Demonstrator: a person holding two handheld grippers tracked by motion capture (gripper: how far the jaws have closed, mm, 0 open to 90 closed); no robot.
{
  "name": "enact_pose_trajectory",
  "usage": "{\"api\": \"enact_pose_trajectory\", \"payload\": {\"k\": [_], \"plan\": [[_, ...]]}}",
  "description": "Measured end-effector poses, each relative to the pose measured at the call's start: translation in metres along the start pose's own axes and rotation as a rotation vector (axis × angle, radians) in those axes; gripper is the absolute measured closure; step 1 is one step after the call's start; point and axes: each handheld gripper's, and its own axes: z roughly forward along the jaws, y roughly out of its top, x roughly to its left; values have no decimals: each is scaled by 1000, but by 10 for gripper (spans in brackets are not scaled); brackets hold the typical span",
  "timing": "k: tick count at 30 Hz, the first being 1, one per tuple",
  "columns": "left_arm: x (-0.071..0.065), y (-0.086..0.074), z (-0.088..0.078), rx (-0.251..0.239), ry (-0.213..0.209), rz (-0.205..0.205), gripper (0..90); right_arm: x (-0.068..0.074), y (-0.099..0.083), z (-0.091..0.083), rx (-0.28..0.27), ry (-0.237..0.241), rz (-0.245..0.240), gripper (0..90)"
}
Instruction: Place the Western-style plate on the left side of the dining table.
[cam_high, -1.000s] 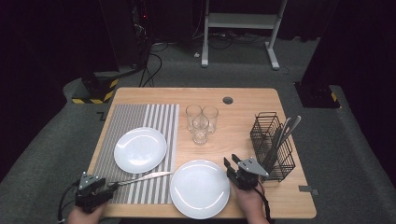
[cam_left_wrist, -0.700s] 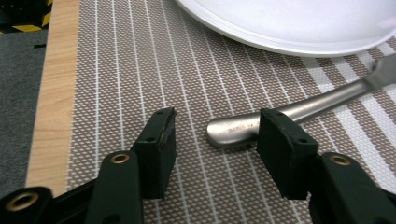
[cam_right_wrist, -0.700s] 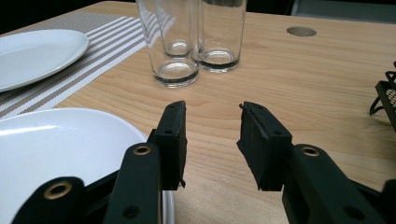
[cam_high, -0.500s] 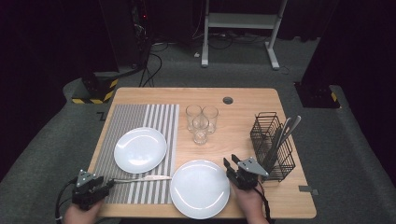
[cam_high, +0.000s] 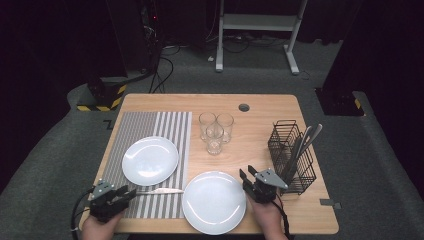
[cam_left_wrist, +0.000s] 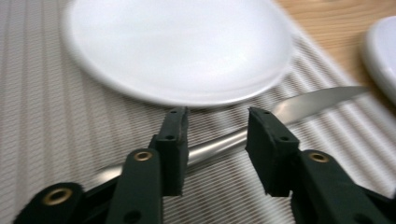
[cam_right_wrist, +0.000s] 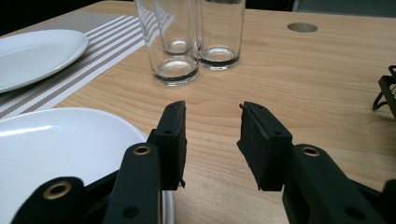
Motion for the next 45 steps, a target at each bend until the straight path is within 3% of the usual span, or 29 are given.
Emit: {"api": "enact_pose_trajectory", "payload": {"k": [3, 10, 18, 27, 45], "plan": [[-22, 10, 12, 5, -55, 49, 604, 0, 0, 0, 0, 0, 0, 608], [-57, 25, 41, 23, -139, 85, 585, -2, 1, -1, -3, 2, 1, 608], [-79, 33, 75, 58, -169, 117, 561, -2, 1, -2, -5, 2, 4, 608], [-84, 31, 85, 79, -165, 136, 574, -3, 1, -2, -9, 2, 5, 608], [-84, 25, 82, 76, -177, 152, 557, -2, 1, -2, -6, 3, 4, 608]]}}
